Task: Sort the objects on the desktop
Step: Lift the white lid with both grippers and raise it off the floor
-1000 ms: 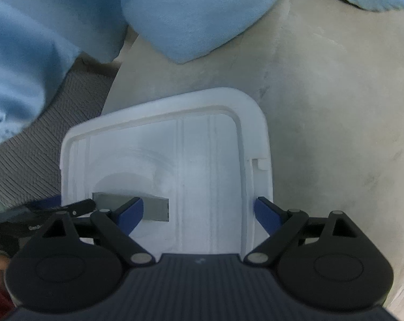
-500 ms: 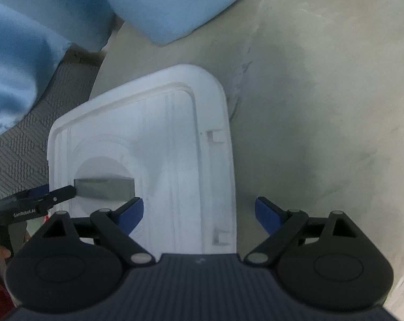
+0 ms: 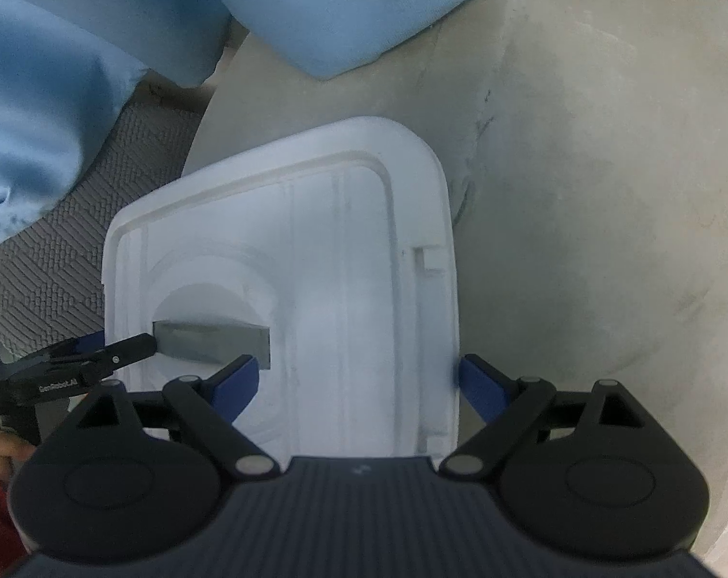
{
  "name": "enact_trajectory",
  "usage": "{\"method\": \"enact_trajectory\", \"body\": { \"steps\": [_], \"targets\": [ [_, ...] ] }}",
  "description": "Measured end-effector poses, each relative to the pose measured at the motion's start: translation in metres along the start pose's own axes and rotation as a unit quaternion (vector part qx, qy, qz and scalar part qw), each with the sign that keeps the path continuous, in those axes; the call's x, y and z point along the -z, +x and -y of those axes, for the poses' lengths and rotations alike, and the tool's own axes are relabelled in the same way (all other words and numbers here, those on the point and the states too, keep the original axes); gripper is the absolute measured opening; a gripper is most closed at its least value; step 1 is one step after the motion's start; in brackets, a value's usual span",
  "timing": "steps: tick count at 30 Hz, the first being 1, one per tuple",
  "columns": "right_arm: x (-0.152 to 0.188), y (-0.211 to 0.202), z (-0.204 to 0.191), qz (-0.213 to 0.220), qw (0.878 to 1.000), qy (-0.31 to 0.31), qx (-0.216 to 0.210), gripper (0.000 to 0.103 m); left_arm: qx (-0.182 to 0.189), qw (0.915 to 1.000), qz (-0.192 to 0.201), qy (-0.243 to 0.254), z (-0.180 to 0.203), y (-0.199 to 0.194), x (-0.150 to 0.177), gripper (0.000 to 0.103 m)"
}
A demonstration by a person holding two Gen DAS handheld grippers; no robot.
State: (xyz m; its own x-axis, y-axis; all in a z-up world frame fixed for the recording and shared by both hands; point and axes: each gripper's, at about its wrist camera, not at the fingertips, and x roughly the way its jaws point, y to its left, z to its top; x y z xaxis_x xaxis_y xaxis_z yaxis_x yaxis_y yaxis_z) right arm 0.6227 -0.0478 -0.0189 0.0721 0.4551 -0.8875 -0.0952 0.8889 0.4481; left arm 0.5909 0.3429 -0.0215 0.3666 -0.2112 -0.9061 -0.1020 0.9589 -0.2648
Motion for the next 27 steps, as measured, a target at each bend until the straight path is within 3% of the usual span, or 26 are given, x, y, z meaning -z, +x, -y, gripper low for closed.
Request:
{"method": "enact_trajectory", "body": {
  "steps": [11,19,27],
  "targets": [
    [-0.001,0.006,-0.005,-0.009,1.000,0.000,-0.013,0.086,-0.003,1.0000,-0.002,0.008,-0.005,-0.006,0.001,0.097],
    [-0.002,0.005,-0.007,-0.011,1.000,-0.006,-0.016,0.086,0.046,0.9984,-0.005,-0.033,-0.036,0.002,0.005,0.098],
    [-0.006,0.013,-0.018,-0.015,0.999,-0.009,-0.033,0.086,0.056,0.9978,0.002,-0.036,-0.038,0.004,0.009,0.098]
  ]
}}
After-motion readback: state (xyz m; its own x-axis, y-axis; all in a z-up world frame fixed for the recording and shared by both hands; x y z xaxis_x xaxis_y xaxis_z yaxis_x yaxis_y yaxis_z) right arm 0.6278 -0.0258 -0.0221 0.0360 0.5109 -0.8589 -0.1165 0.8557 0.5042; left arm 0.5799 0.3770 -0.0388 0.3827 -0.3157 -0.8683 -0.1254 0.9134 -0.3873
